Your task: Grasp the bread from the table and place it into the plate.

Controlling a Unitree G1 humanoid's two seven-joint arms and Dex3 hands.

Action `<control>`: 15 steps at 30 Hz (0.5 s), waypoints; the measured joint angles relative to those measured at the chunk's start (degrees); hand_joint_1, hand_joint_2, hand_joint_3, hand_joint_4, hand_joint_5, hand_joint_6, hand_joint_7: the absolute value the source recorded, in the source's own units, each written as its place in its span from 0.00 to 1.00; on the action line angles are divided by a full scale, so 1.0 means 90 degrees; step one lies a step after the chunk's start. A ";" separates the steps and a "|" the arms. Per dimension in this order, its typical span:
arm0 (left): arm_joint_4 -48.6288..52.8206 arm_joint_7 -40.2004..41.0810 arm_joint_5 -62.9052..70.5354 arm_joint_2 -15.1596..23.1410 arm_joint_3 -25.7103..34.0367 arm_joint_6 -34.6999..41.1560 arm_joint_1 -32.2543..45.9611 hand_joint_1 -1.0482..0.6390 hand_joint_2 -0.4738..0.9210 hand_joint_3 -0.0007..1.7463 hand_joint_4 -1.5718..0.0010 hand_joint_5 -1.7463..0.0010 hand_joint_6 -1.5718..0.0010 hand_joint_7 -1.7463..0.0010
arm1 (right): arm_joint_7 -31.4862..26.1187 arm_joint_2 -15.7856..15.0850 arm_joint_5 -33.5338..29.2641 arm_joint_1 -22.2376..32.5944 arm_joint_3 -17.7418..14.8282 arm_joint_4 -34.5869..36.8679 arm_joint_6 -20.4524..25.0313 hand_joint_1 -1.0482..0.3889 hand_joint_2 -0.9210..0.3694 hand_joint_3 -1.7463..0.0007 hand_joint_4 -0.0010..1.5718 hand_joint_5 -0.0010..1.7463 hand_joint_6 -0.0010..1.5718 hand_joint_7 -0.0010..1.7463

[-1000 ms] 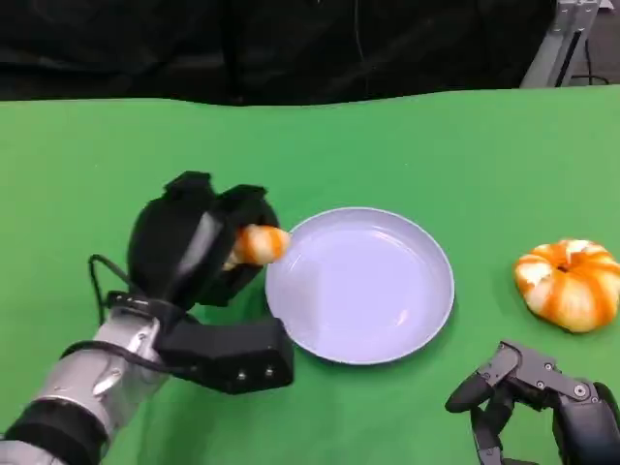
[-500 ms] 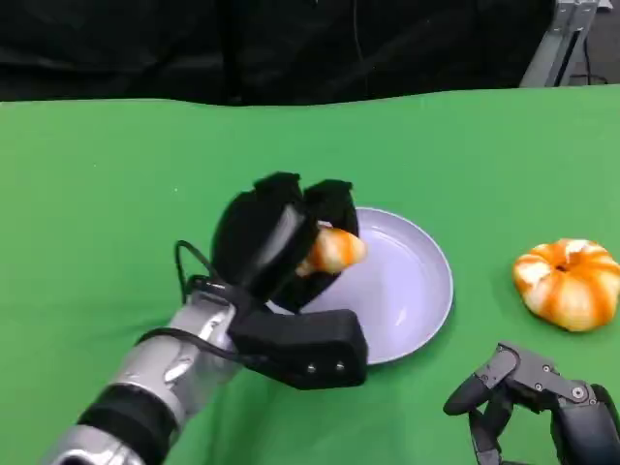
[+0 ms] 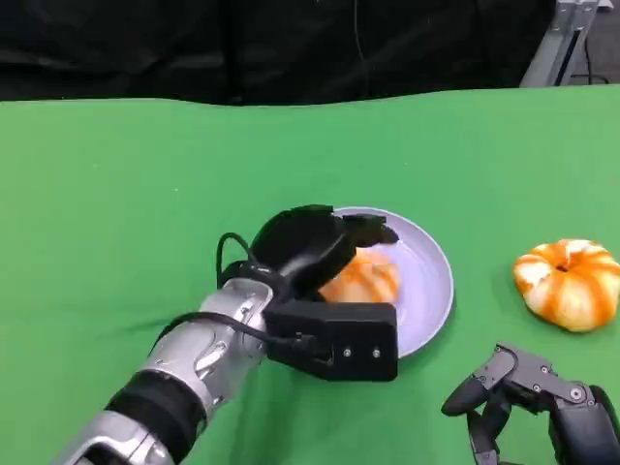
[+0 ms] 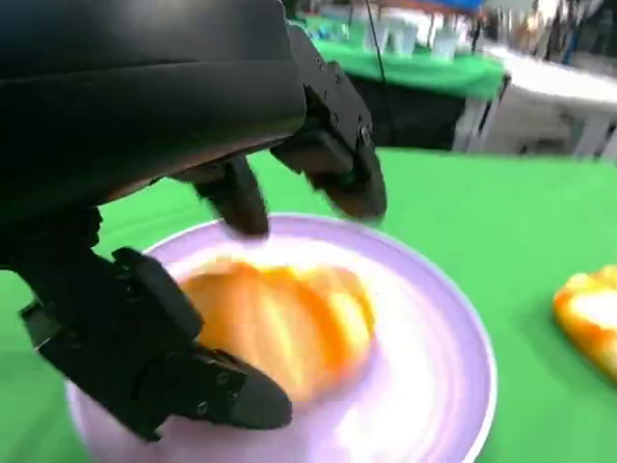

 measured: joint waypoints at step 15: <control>-0.1258 -0.0777 -0.0004 0.0674 -0.0112 0.0228 0.0357 0.12 1.00 0.23 0.95 0.97 0.92 0.99 | 0.0004 0.0012 -0.0003 -0.0010 -0.0002 -0.0009 0.0004 0.80 0.47 0.22 0.52 0.99 0.51 0.72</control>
